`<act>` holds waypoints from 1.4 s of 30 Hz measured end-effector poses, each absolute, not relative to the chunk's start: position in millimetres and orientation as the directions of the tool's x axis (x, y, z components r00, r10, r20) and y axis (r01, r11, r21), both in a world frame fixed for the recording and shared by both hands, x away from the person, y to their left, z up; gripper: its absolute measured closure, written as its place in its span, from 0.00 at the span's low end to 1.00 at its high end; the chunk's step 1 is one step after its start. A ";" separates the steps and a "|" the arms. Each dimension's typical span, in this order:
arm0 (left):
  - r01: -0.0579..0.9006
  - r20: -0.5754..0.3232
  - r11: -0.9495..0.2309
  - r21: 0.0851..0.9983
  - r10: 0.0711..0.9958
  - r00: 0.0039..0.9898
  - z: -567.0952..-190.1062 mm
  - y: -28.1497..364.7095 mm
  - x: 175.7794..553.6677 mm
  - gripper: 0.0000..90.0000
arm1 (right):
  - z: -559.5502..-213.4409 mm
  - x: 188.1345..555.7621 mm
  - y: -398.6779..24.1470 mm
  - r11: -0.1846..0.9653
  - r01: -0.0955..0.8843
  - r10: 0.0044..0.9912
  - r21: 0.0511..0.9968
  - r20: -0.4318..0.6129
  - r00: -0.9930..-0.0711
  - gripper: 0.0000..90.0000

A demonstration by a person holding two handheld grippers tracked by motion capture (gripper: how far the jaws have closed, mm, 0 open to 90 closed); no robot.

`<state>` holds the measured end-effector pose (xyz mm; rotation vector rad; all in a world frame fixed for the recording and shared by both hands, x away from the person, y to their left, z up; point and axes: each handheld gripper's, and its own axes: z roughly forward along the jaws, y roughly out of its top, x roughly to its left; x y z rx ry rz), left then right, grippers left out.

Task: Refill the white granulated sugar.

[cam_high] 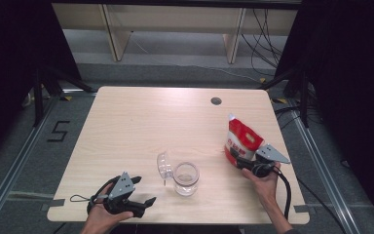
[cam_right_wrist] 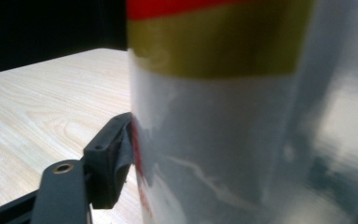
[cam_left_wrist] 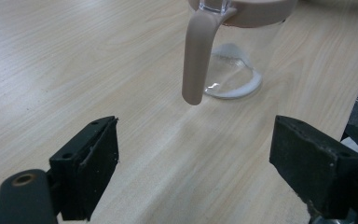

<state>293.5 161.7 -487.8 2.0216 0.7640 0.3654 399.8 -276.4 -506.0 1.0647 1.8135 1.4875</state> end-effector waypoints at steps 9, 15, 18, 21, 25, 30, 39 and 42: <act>0.372 -0.044 -0.391 0.842 0.638 0.769 -487.8 162.1 293.9 0.17 | -507.8 406.3 -279.9 0.075 0.202 0.840 0.977 0.047 -0.541 0.30; 0.371 -0.042 -0.387 0.844 0.642 0.766 -488.4 161.6 293.6 0.17 | -509.3 406.9 -278.9 0.071 0.178 0.823 0.982 0.044 -0.567 0.47; 0.370 -0.043 -0.387 0.845 0.641 0.766 -488.3 161.8 293.8 0.17 | -508.2 406.5 -278.1 0.087 0.175 0.816 0.981 0.031 -0.577 0.49; 0.347 -0.012 -0.411 0.843 0.630 0.776 -487.5 163.5 295.5 0.17 | -507.9 406.0 -277.5 0.082 0.176 0.820 0.981 0.034 -0.571 0.50; 0.361 -0.022 -0.417 0.834 0.629 0.777 -486.0 164.8 295.3 0.17 | -507.4 405.8 -277.5 0.077 0.175 0.821 0.982 0.037 -0.569 0.51; 0.353 -0.010 -0.421 0.835 0.631 0.776 -487.0 164.2 295.3 0.17 | -505.1 402.9 -279.1 0.091 0.183 0.814 0.979 0.033 -0.580 0.52; 0.370 -0.029 -0.400 0.838 0.644 0.764 -486.7 165.0 294.8 0.17 | -499.0 394.1 -279.1 0.204 0.117 0.815 0.972 -0.102 -0.571 0.52; 0.355 -0.014 -0.411 0.840 0.637 0.771 -486.2 165.6 295.8 0.17 | -495.9 391.9 -279.1 0.241 0.103 0.797 0.965 -0.136 -0.589 0.52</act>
